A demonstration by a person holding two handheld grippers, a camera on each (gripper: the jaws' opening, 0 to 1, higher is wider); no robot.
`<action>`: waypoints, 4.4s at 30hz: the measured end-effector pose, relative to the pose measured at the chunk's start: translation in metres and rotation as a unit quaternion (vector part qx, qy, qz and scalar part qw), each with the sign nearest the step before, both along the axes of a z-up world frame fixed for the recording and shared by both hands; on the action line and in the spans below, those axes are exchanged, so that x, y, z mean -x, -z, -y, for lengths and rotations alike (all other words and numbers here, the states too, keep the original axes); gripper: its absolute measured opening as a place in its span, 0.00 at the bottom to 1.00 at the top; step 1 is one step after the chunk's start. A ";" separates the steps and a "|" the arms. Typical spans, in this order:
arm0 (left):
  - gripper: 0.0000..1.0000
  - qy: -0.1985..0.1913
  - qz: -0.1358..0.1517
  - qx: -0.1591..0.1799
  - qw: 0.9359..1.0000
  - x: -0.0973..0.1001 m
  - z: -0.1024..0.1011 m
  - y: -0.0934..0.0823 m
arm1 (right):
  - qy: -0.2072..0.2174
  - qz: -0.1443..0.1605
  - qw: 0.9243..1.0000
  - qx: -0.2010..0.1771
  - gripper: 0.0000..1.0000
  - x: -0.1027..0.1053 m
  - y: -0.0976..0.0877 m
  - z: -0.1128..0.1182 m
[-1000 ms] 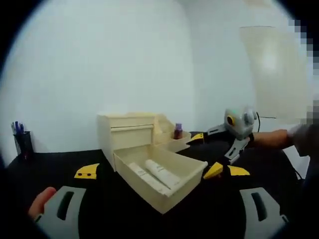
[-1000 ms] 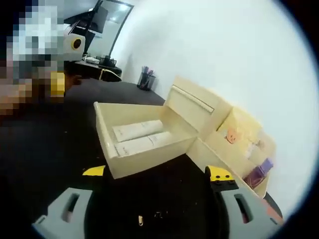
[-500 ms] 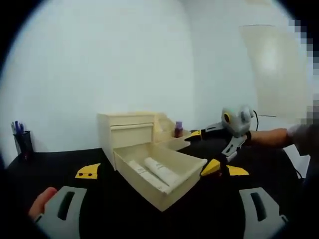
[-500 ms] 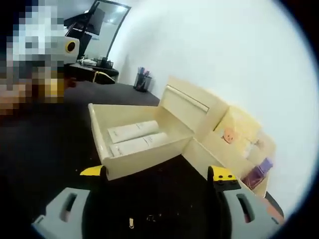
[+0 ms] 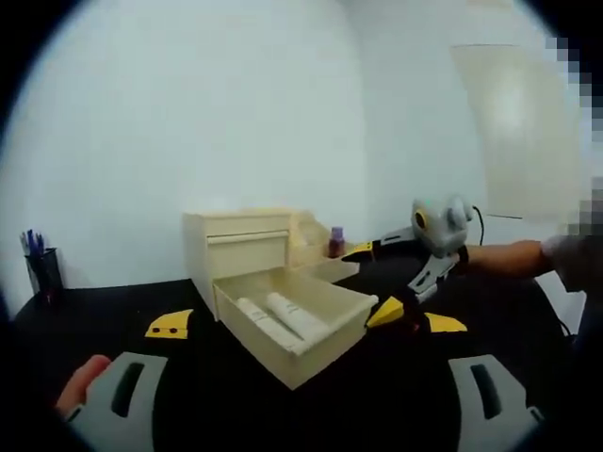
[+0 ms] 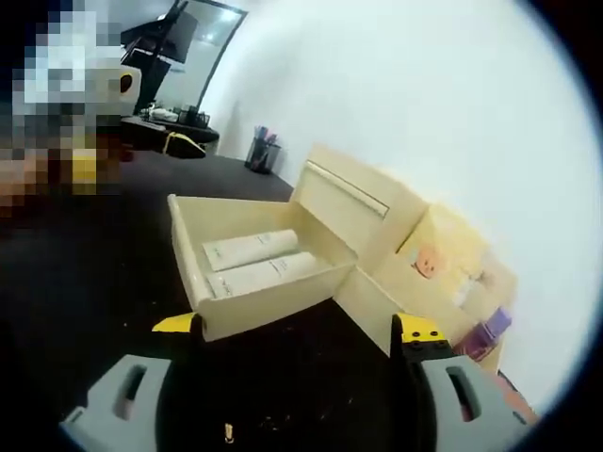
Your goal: Open the drawer, pick up the cosmetic bottles from the table one by one, place them into the drawer, release the gripper, close the drawer, and move the gripper away
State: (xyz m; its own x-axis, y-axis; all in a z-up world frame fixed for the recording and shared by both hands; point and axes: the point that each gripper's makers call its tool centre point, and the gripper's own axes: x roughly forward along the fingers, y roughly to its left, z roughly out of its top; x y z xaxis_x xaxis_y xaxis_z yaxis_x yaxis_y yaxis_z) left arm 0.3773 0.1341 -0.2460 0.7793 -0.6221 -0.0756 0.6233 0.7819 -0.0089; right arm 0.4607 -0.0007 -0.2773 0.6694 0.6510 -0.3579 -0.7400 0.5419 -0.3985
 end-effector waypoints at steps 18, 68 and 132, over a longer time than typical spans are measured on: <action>0.88 0.004 0.000 -0.001 1.000 0.002 0.002 0.003 | 0.007 0.021 1.000 0.014 0.76 0.014 0.006 -0.012; 0.88 0.025 -0.038 -0.056 0.997 0.001 0.016 0.034 | 0.042 0.033 0.999 0.013 0.76 -0.056 -0.001 -0.011; 0.83 0.030 -0.053 -0.116 0.991 -0.007 0.022 0.052 | 0.079 0.139 0.986 0.040 0.66 -0.113 -0.018 -0.021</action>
State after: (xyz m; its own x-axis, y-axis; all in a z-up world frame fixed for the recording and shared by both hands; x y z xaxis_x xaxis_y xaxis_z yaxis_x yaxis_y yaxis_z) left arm 0.3839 0.1122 -0.2984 0.7212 -0.6239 -0.3009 0.6743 0.7317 0.0992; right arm 0.5736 0.0204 -0.2588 0.8397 0.5078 -0.1925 -0.5053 0.6007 -0.6196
